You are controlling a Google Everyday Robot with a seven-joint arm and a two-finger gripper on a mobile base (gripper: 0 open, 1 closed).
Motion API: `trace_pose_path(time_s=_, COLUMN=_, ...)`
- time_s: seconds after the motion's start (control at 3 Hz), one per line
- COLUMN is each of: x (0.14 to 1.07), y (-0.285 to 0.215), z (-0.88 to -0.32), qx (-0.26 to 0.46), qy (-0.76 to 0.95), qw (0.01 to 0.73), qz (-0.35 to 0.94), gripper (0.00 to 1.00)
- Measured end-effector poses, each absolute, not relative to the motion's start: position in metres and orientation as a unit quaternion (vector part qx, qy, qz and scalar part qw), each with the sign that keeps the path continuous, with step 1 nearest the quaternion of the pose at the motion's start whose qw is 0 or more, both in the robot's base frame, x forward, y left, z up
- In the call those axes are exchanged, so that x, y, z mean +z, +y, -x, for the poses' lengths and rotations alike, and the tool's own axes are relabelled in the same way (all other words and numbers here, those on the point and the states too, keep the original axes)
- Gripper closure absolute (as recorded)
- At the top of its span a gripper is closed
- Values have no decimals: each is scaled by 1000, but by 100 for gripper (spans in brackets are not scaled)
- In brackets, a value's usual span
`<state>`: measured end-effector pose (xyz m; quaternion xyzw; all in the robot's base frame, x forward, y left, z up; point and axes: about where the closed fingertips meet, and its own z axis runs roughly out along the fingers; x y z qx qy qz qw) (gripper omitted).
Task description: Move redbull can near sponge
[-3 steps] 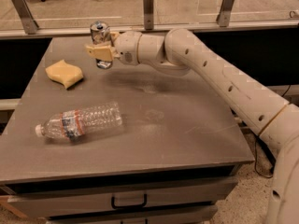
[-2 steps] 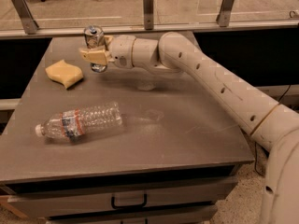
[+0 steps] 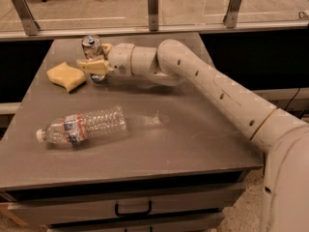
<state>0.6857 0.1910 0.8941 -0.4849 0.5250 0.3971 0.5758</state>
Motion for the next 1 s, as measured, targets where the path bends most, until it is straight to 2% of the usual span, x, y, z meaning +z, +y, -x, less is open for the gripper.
trace_pose_path(time_s=0.33, x=889, y=193, z=-686, qx=391, qy=523, qw=575, qz=493, gripper=12)
trace_pose_path(time_s=0.67, x=887, y=192, z=-685, qx=386, qy=522, qw=575, qz=498, gripper=0)
trace_pose_path(time_s=1.0, x=893, y=173, z=-689, qx=359, qy=527, qw=585, qz=501, gripper=0)
